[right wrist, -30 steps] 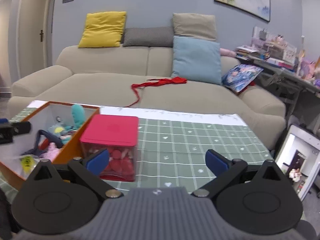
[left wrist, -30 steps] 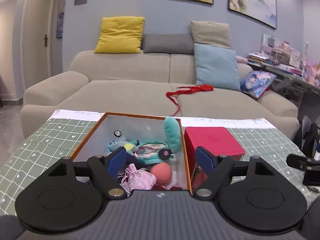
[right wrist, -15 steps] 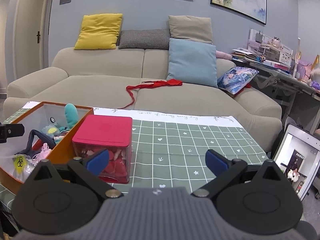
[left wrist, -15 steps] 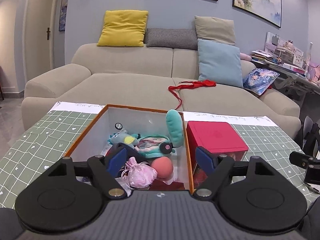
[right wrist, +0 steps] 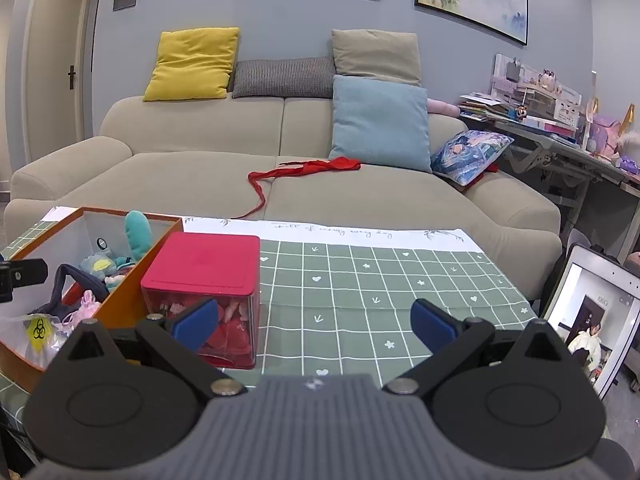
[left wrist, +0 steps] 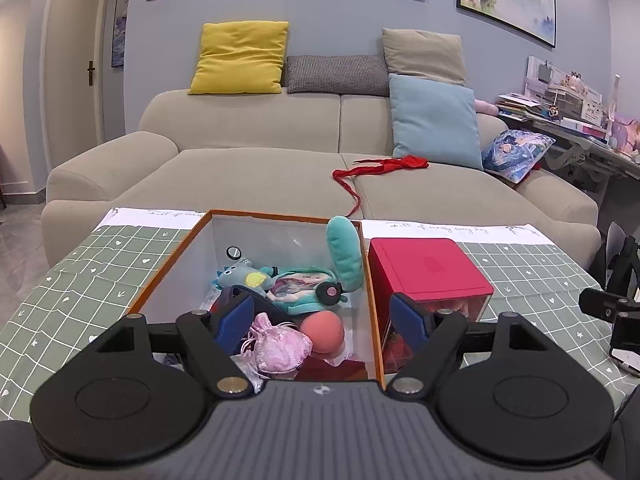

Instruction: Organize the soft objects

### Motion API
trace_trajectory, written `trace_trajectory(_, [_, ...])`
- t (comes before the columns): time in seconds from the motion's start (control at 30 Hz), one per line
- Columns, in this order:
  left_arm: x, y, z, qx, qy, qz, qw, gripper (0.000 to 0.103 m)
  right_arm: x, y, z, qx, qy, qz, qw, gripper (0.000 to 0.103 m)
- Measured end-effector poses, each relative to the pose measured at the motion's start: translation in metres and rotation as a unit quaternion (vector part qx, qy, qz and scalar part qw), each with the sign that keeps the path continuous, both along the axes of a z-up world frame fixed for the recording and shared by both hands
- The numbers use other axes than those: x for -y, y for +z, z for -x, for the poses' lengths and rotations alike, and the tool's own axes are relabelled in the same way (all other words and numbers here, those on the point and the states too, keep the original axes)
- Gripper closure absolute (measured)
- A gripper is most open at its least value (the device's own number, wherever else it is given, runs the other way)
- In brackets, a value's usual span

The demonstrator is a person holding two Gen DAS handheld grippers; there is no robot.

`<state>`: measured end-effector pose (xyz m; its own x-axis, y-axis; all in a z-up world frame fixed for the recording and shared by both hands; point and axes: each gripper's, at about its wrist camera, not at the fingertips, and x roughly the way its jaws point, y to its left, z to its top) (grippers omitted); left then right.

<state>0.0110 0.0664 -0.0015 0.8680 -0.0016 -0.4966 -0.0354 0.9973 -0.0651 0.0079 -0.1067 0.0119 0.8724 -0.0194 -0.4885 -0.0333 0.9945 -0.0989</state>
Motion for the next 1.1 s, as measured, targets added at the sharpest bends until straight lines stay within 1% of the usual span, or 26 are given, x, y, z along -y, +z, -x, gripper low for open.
trace_trajectory(0.83, [0.0048,0.0001,0.0015,-0.003,-0.020,-0.014,0.9997,0.012,0.0009,0.0008,-0.0017,-0.009,-0.002,-0.003,1.000,0.003])
trace_trajectory(1.1, [0.0068,0.0012,0.0036,0.004,-0.025,-0.016,0.9996,0.013,0.0001,0.0010,-0.0011,-0.007,0.000,-0.001,1.000,0.003])
